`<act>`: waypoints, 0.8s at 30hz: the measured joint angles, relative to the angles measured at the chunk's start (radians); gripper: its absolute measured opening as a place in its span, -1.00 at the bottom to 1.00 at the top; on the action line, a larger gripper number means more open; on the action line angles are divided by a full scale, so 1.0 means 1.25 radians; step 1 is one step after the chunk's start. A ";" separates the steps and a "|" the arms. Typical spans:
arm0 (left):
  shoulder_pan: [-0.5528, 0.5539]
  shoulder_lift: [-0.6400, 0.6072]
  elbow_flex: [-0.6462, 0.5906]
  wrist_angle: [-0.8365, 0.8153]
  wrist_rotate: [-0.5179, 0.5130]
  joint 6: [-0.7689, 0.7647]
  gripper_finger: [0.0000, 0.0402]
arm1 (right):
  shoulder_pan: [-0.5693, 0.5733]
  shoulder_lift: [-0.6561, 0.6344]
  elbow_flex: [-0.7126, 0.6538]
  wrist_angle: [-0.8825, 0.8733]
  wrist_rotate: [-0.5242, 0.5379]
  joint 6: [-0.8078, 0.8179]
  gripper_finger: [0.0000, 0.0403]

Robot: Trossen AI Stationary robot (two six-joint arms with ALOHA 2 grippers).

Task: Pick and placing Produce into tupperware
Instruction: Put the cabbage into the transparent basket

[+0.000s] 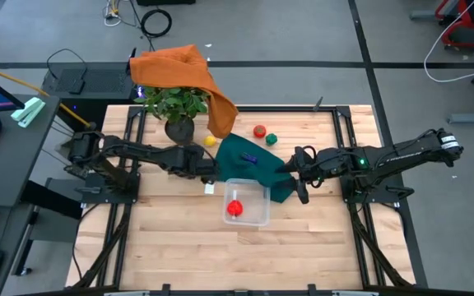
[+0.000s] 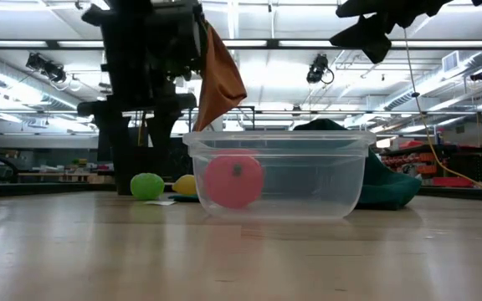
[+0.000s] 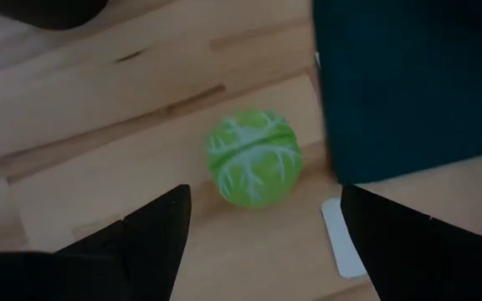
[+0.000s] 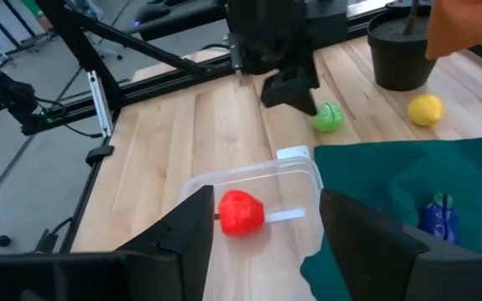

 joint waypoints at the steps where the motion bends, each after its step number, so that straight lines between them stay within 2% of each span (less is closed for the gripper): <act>1: 0.013 0.000 0.000 0.001 0.010 0.015 0.56 | 0.000 0.000 0.000 0.000 -0.001 0.001 -0.09; 5: 0.055 0.000 0.000 0.018 0.051 0.063 0.56 | 0.000 0.000 0.000 0.001 -0.003 0.001 -0.05; 10: 0.081 0.000 0.000 0.057 0.054 0.103 0.56 | 0.000 0.000 0.000 0.002 0.000 0.001 -0.01; 24: 0.090 0.002 -0.054 0.074 0.094 0.076 0.56 | 0.000 0.000 0.000 0.002 0.004 0.001 0.01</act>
